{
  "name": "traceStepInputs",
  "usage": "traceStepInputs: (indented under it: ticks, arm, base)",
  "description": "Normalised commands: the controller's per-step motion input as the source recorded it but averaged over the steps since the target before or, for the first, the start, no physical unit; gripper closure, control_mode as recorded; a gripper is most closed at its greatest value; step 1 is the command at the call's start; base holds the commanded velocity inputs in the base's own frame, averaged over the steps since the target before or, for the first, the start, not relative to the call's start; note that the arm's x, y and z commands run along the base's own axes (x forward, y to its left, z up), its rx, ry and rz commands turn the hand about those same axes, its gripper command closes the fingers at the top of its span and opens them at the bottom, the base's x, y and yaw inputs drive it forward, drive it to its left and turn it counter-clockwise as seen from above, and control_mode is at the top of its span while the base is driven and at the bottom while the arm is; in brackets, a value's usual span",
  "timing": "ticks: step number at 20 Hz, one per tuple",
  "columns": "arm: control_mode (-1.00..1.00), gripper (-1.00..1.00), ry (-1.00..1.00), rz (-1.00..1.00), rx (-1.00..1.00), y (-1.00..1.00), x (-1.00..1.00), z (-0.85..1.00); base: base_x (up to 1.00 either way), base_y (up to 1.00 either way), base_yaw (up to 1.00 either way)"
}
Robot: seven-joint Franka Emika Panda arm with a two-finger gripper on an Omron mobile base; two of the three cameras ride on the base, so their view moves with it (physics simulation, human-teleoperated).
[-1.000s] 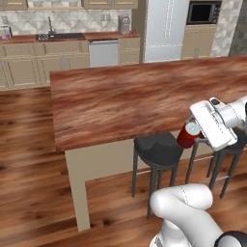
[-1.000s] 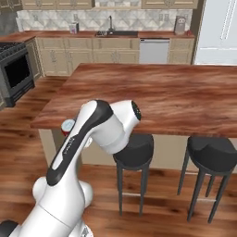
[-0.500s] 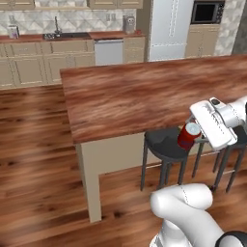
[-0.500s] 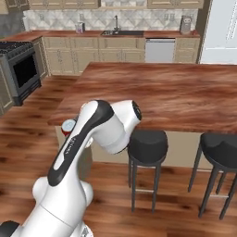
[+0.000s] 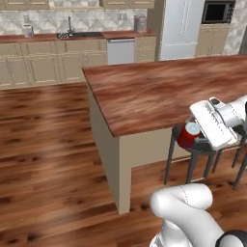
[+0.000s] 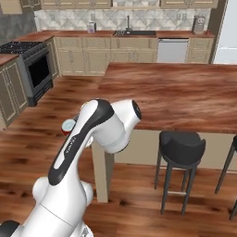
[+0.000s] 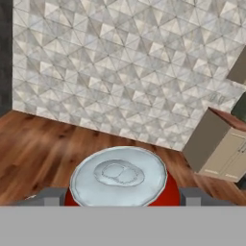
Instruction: Four empty soda cans are scattered around the kitchen. Gather all the cans and cluster them next to the stove for recycling.
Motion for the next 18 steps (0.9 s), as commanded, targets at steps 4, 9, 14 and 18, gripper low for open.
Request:
traceStepInputs:
  ticks: [4, 9, 14, 18]
  arm:
    - [1.0, 1.0, 0.0, 0.0, 0.0, 0.0, 0.0, 0.0]
    - [1.0, 1.0, 0.0, 0.0, 0.0, 0.0, 0.0, 0.0]
    - [1.0, 1.0, 0.0, 0.0, 0.0, 0.0, 0.0, 0.0]
    - [1.0, 1.0, 0.0, 0.0, 0.0, 0.0, 0.0, 0.0]
  base:
    - [-0.26, 0.81, 0.0]
    - [-0.25, 0.78, 0.0]
    - [-0.24, 0.76, 0.0]
    - [-0.22, 0.77, 0.0]
